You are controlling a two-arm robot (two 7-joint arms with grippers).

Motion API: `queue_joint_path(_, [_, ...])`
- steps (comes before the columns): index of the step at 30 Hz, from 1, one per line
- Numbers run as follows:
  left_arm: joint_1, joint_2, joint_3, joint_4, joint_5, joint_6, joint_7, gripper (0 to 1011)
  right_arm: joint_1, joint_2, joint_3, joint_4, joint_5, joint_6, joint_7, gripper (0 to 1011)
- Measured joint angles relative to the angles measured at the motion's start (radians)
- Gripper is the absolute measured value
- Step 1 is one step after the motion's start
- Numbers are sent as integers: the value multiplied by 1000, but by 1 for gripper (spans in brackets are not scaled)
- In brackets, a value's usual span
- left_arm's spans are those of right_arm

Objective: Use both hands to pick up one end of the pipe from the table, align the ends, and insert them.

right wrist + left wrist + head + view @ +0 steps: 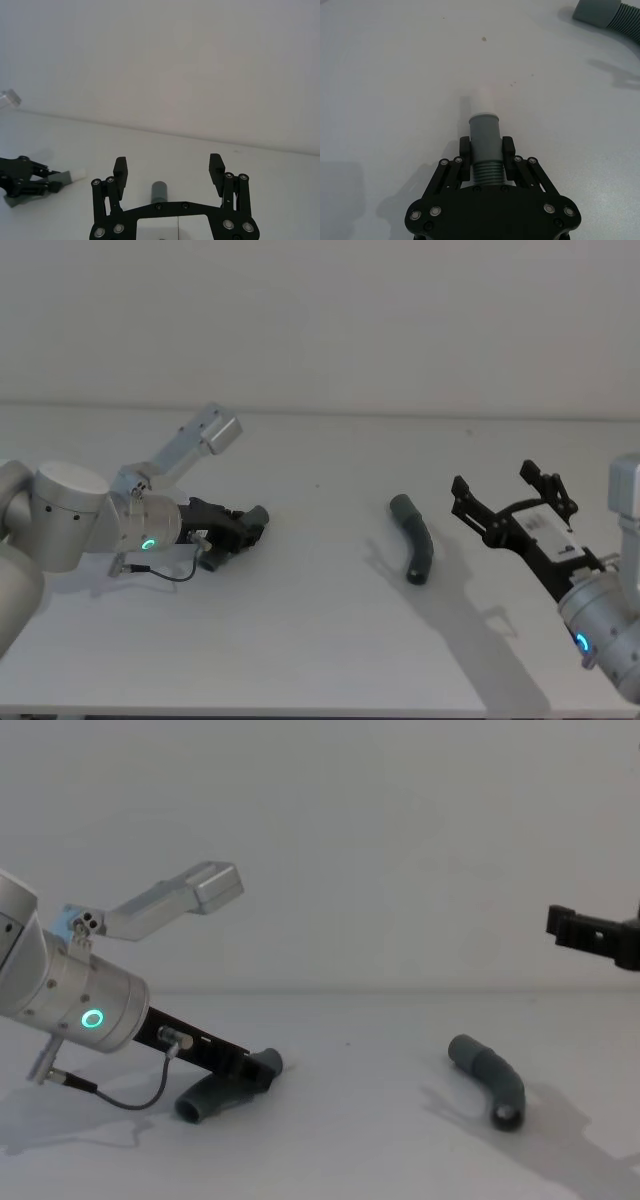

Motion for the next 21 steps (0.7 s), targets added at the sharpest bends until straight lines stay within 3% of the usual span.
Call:
queue_joint_path(10, [0,0,0,0,0,1,0,365,98,39,-7,13,57,144,91,1000])
queue_joint_path(21, [0,0,0,0,0,1,0,365,229,80,-51,72,97,328,172,1000])
